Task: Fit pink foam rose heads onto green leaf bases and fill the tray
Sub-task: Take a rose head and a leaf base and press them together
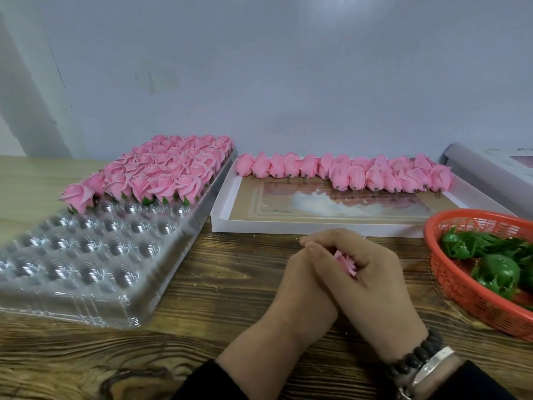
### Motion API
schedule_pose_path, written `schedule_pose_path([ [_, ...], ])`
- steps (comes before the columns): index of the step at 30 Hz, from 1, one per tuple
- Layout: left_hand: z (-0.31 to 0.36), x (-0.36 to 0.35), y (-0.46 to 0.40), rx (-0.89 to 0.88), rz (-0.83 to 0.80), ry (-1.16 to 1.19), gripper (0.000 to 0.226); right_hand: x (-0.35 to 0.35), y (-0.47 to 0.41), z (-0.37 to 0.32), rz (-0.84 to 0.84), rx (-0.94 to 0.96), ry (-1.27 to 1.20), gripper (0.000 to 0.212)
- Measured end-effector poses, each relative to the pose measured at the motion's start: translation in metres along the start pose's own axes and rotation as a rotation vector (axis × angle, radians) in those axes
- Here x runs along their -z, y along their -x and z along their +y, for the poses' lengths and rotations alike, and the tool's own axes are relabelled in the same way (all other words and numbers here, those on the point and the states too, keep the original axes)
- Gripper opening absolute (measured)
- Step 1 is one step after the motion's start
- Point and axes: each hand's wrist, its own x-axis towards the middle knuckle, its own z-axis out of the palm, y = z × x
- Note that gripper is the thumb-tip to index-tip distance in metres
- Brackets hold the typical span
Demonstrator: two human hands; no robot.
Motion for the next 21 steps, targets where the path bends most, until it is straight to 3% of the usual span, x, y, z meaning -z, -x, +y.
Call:
schedule_pose_path([
  [6,0.002,0.005,-0.001,0.046,0.034,0.221,0.024,0.005,-0.001,0.002,-0.149,-0.114,-0.111,0.039],
  [10,0.004,0.009,-0.001,-0.016,0.062,0.162,0.013,0.009,-0.004,0.007,-0.260,-0.155,-0.136,0.061],
  [14,0.004,0.014,-0.005,0.032,0.118,0.099,0.009,0.014,-0.004,0.009,-0.305,-0.176,-0.194,0.075],
  [16,0.004,0.015,-0.006,0.058,0.147,0.060,0.018,0.014,-0.003,0.006,-0.232,-0.134,-0.228,0.067],
  [18,0.004,0.014,-0.005,0.062,0.136,0.014,0.024,0.010,-0.002,0.002,-0.107,-0.093,-0.297,0.046],
  [21,0.003,0.009,-0.003,0.046,0.119,-0.087,0.022,0.003,-0.001,-0.001,0.033,-0.048,-0.268,0.026],
])
